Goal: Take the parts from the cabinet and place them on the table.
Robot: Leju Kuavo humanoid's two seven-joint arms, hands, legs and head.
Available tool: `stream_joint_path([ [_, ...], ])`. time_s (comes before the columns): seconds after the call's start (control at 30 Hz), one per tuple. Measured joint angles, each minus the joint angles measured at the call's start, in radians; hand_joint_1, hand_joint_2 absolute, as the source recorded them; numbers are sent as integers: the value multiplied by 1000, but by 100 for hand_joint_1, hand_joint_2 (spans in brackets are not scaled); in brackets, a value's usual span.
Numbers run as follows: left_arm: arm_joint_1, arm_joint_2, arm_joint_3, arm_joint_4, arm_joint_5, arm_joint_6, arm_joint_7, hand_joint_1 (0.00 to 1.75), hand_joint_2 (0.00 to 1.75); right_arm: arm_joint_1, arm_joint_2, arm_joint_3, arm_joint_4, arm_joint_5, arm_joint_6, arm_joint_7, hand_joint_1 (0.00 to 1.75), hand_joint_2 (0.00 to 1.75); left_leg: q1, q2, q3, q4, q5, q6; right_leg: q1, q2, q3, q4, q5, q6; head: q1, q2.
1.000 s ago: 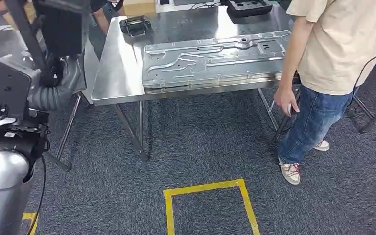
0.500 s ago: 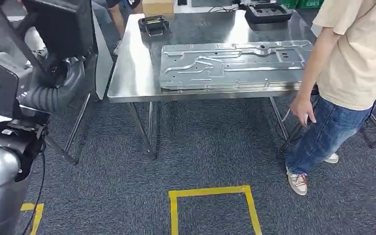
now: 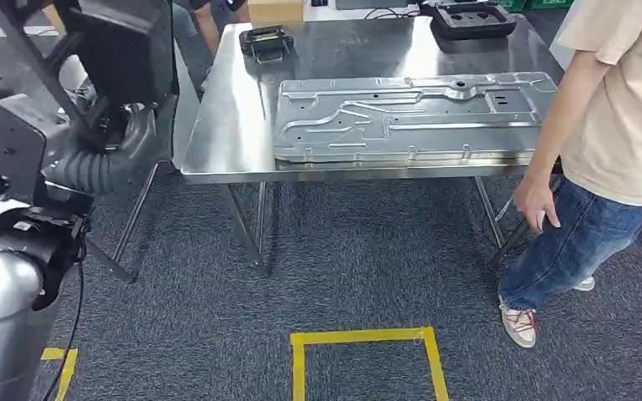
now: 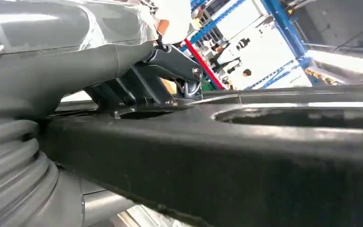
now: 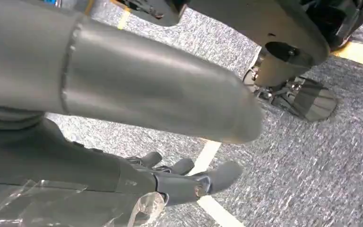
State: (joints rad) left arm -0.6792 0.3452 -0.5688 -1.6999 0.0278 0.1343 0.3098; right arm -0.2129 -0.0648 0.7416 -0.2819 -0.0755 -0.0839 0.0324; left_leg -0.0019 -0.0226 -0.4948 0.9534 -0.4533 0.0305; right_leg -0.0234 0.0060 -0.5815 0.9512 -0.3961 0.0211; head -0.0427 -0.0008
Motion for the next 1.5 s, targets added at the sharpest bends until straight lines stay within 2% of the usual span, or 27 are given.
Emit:
stream_joint_path([
  [0.07, -10, 2, 0, 0, 0, -3, -1, 175, 175, -3, -1, 0, 0, 3, 0, 5, 0, 0, 4, 8, -98, 170, -18, -18, -2, -2, 17, 0, -16, -10, -3, 0],
  [0.13, -7, 2, 0, 0, 3, -6, 0, 175, 175, -7, 4, 0, 0, 7, 0, 7, 0, 0, 9, 11, -204, 319, -84, -29, -2, -1, 32, 0, -33, -10, -4, 0],
  [0.17, -7, 2, 0, 0, 5, -8, 0, 175, 175, -10, 6, 0, 0, 11, 0, 8, 0, 0, 10, 13, -241, 349, -102, -29, -2, 0, 44, 0, -43, -9, -4, 0],
  [0.2, -8, 2, 0, 1, 12, -11, -2, 175, 175, -13, 8, 0, 0, 11, -1, 10, 0, 0, 9, 13, -249, 330, -95, -28, -2, 0, 57, 0, -52, -8, -4, 0],
  [0.27, -13, 2, 0, 1, 19, -19, -4, 175, 175, -18, 14, 0, 0, 12, -5, 13, 0, 0, 6, 13, -215, 193, -16, -17, -1, 0, 90, 0, -75, -4, -4, 0],
  [0.33, -20, 3, 0, 1, 26, -24, -6, 175, 175, -22, 23, 0, 0, 15, -6, 17, 0, 0, -7, 23, -162, 8, 137, 9, -2, -1, 114, -5, -96, 1, -4, 0],
  [0.37, -23, 3, -1, 2, 31, -27, -8, 175, 175, -31, 27, 0, 0, 23, -5, 21, 0, 0, -16, 20, -163, -20, 151, 13, 5, 6, 126, -6, -108, 8, -5, 0],
  [0.43, -28, 3, -2, 3, 35, -35, -8, 175, 175, -43, 29, 0, -1, 25, -4, 25, 0, 0, -17, 18, -149, -24, 142, 16, 4, 1, 138, -22, -115, 17, -6, 0],
  [0.5, -35, 2, -3, 4, 38, -38, -16, 175, 175, -51, 32, 0, -5, 33, -3, 27, 0, 0, -9, 17, -118, -38, 139, 34, 4, -1, 137, 7, -104, 30, -5, 0],
  [0.57, -43, 0, -5, 6, 46, -38, -24, 175, 175, -54, 31, 0, -5, 34, -4, 29, 0, 0, -11, 17, -99, -39, 124, 50, 4, -1, 65, 152, -106, 28, -2, 0],
  [0.63, -44, -5, -11, 6, 50, -40, -24, 175, 175, -56, 31, 0, -5, 35, -3, 31, 0, 0, -12, 16, -85, -39, 105, 52, 5, -1, -41, 291, -184, 31, 1, 0],
  [0.7, -43, -6, -17, 8, 50, -40, -24, 175, 175, -56, 31, 0, -5, 35, -3, 31, 0, 0, -13, 10, -65, -38, 88, 52, 5, -1, -92, 314, -232, 36, 1, 0],
  [0.77, -43, -6, -19, 11, 51, -40, -24, 175, 175, -54, 30, 1, -5, 35, -4, 31, 0, 0, -13, 5, -34, -37, 65, 47, 5, -1, -79, 206, -178, 37, 1, 0],
  [0.83, -43, -6, -19, 11, 52, -40, -24, 175, 175, -53, 27, 1, -5, 36, -6, 31, 0, 0, -11, 4, -2, -36, 38, 38, 2, -1, -29, 21, -26, 35, 1, 0],
  [0.87, -43, -7, -21, 12, 52, -40, -24, 175, 175, -48, 27, 0, -5, 36, -6, 31, 0, 0, -13, 4, -1, -36, 31, 33, 3, -1, -18, -1, 41, 35, 1, 0],
  [0.9, -48, -7, -23, 13, 52, -41, -24, 175, 175, -57, 27, 0, -5, 37, -6, 32, 0, 0, -17, 3, 4, -33, 20, 26, 9, -3, -24, -7, 15, 23, 2, 0],
  [1.0, -50, -8, -24, 15, 51, -41, -24, 175, 175, -63, 27, 0, -5, 45, -6, 32, 0, 0, -15, 3, 6, -15, 14, 17, 9, -1, -17, -6, 17, 5, 0, 0],
  [1.07, -52, -8, -24, 15, 53, -41, -25, 175, 175, -66, 29, 0, -6, 46, -6, 33, 0, 0, -12, 8, -26, 40, 18, 6, 5, -4, -3, -6, 11, -4, -1, 0],
  [1.1, -55, -7, -23, 15, 60, -42, -26, 175, 175, -66, 28, 0, -6, 48, -6, 34, 0, 0, -8, 11, -75, 123, 10, -4, 6, -5, 4, -6, 3, -5, -3, 0],
  [1.17, -54, -7, -22, 16, 94, -57, -30, 175, 175, -63, 28, 0, -6, 52, -5, 34, 0, 0, -3, 16, -190, 289, -54, -17, 6, -2, 21, -6, -14, -2, -3, 0],
  [1.23, -52, -7, -23, 16, 118, -75, -33, 175, 175, -63, 28, 0, -6, 55, -2, 34, 0, 0, -4, 16, -246, 327, -91, -13, 7, -2, 40, -6, -31, -4, -3, 0],
  [1.27, -52, -7, -23, 16, 129, -80, -34, 175, 175, -63, 28, 0, -6, 56, 0, 34, 0, 0, -4, 16, -243, 292, -77, -9, 8, -2, 52, -6, -39, -5, -3, 0],
  [1.3, -53, -7, -23, 16, 142, -85, -35, 175, 175, -64, 28, 0, -6, 57, 1, 34, 0, 0, -6, 16, -221, 215, -36, -2, 10, -2, 66, -6, -48, -6, -3, 0],
  [1.37, -53, -6, -23, 16, 183, -99, -40, 175, 175, -66, 28, 0, -6, 64, 4, 34, 0, 0, -16, 17, -155, 42, 80, 22, 13, -2, 90, -9, -63, -6, -3, 0],
  [1.4, -53, -5, -21, 16, 215, -110, -45, 175, 175, -67, 35, 0, -6, 67, 8, 34, 0, 0, -30, 15, -131, -33, 150, 43, 10, -1, 100, -10, -72, -2, -3, 0],
  [1.47, -55, -3, -17, 15, 284, -147, -57, 175, 175, -75, 34, 0, -6, 74, 11, 37, 0, 0, -35, 14, -122, -42, 131, 44, 9, 1, 109, -28, -83, 12, -4, 0],
  [1.5, -53, 0, -16, 14, 328, -171, -62, 175, 175, -74, 32, 0, -6, 76, 13, 38, 0, 0, -34, 13, -114, -60, 130, 47, 10, 0, 123, -26, -69, 15, -4, 0],
])
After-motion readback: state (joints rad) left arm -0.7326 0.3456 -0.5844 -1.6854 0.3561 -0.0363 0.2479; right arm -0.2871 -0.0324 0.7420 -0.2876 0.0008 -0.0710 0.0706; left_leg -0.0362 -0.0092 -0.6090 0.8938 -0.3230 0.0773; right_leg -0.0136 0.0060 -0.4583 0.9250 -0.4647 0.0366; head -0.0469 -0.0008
